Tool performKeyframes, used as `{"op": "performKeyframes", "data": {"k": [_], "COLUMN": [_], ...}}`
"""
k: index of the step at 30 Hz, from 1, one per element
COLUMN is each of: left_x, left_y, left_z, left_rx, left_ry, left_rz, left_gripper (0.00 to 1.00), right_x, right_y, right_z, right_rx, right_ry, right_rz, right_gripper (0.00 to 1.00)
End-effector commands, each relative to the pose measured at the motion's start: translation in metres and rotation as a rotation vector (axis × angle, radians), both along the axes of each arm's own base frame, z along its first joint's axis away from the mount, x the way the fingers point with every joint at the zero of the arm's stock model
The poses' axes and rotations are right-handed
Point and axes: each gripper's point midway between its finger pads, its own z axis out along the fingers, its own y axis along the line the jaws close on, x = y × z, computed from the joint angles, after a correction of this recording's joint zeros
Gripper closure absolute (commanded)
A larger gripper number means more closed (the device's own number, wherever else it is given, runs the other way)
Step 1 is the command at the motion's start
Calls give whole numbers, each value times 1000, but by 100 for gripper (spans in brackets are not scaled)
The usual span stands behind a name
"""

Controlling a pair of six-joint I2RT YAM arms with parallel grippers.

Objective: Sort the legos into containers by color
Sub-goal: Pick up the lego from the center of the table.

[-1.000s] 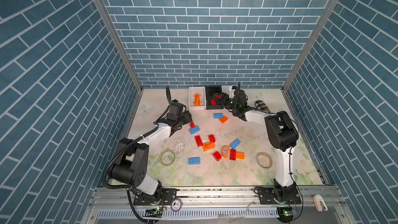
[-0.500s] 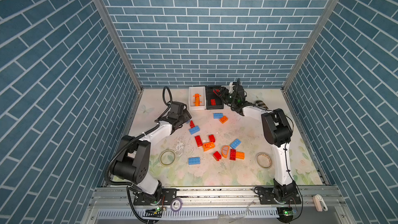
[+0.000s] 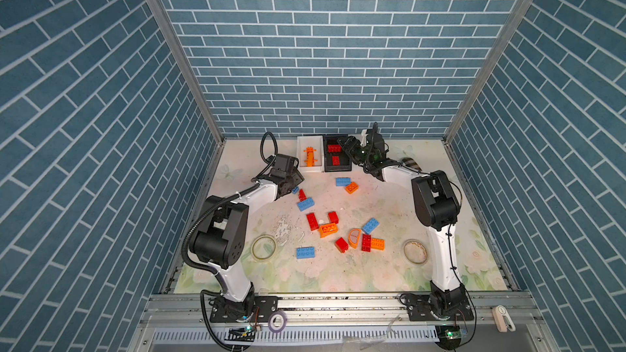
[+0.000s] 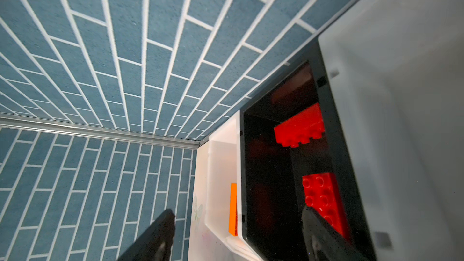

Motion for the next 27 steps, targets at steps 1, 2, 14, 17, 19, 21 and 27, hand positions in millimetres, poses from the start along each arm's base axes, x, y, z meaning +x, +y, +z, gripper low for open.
{"op": "performKeyframes", "data": {"k": [1,2,14,17,19,21,27], "left_x": [1,1,3,4,6,7,6], "left_y": [7,6,4,7,9,11,20], "left_z": [-10,-13,-46,-53,-56,-60,-76], "left_rx": [16,14,-6,15,34,39,85], "left_ry": [46,59,150,170,177,185,236], "left_rz": [43,42,73,76,80,83,83], "left_gripper": [29,30,32,34,35,38,44], "right_x": [-5,-7,-46,-57,-63,-70,-83], "right_y": [-8,-10,-33,-42,-47,-53,-60], "right_z": [34,36,42,39,37,35,20], "right_rx": [29,24,-56,-91,-117,-139,-148], "right_ry": [-53,-56,-86,-87,-87,-87,-70], "right_rz": [-23,-25,-35,-44,-49,-55,-53], "right_gripper": [20,20,20,20,20,20,21]}}
